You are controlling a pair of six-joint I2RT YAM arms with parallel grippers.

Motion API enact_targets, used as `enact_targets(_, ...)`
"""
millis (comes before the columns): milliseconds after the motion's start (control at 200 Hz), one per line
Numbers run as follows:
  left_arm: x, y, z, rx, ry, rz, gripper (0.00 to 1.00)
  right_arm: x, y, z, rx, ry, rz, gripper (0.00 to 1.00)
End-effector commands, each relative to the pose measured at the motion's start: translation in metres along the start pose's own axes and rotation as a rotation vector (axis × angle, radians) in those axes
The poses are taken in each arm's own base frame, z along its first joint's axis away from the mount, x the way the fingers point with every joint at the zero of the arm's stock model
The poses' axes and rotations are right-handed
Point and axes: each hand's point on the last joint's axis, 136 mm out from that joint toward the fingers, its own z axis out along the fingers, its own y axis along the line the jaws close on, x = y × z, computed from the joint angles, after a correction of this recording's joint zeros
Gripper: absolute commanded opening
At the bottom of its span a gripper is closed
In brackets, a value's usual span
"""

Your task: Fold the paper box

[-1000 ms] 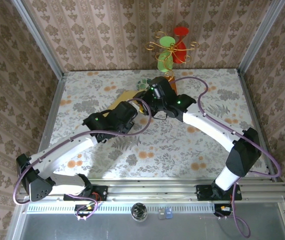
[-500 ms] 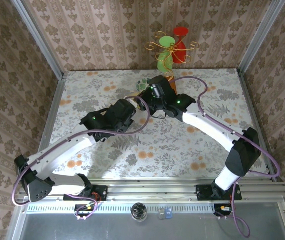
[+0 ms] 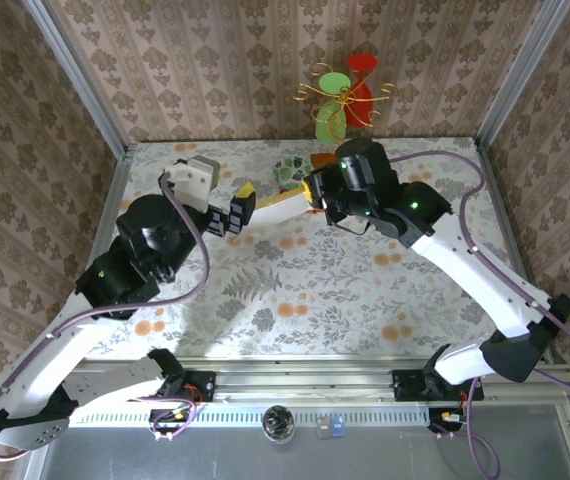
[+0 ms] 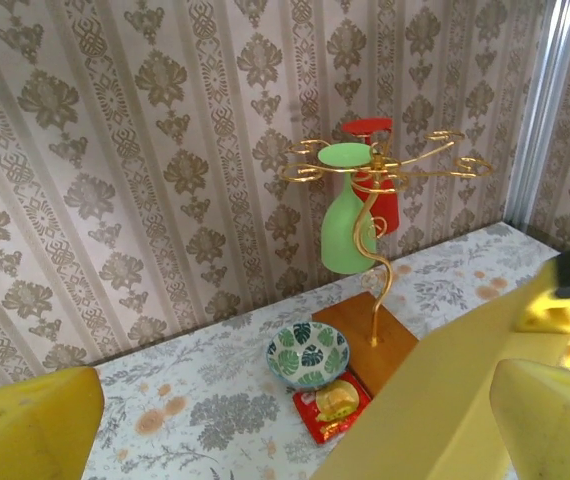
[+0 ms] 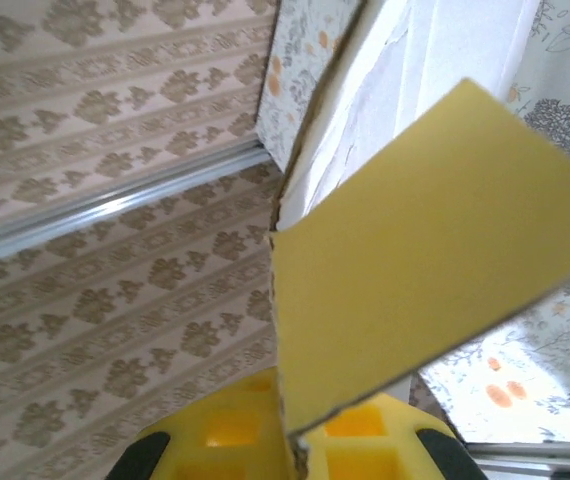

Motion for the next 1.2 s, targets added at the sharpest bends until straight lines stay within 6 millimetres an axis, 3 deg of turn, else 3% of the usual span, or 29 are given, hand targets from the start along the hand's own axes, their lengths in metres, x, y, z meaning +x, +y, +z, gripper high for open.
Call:
enact_targets(0,-0.004,0.000,0.014,0.030,0.022,-0.069,1.00,-0.020,-0.008,-0.035,0.081,-0.129,0.085,0.00)
enact_targets(110,0.008,0.007,0.027,0.093,0.105,-0.231,1.00,-0.036,-0.017,-0.059,0.147,-0.209,0.116,0.00)
enact_targets(275,0.020,0.005,0.037,0.199,0.197,-0.373,1.00,-0.061,-0.035,-0.073,0.244,-0.261,0.201,0.00)
enact_targets(445,0.043,-0.028,0.026,0.402,0.230,-0.178,0.94,-0.089,-0.042,-0.087,0.310,-0.307,0.242,0.00)
enact_targets(625,0.093,-0.066,0.007,0.577,0.236,0.080,0.98,-0.105,-0.055,-0.092,0.373,-0.316,0.268,0.00)
enact_targets(900,0.125,-0.101,0.036,0.611,0.208,0.216,1.00,-0.111,-0.065,-0.091,0.413,-0.314,0.280,0.00)
enact_targets(1195,0.120,-0.134,0.065,0.642,0.132,0.233,1.00,-0.112,-0.072,-0.086,0.422,-0.296,0.295,0.00)
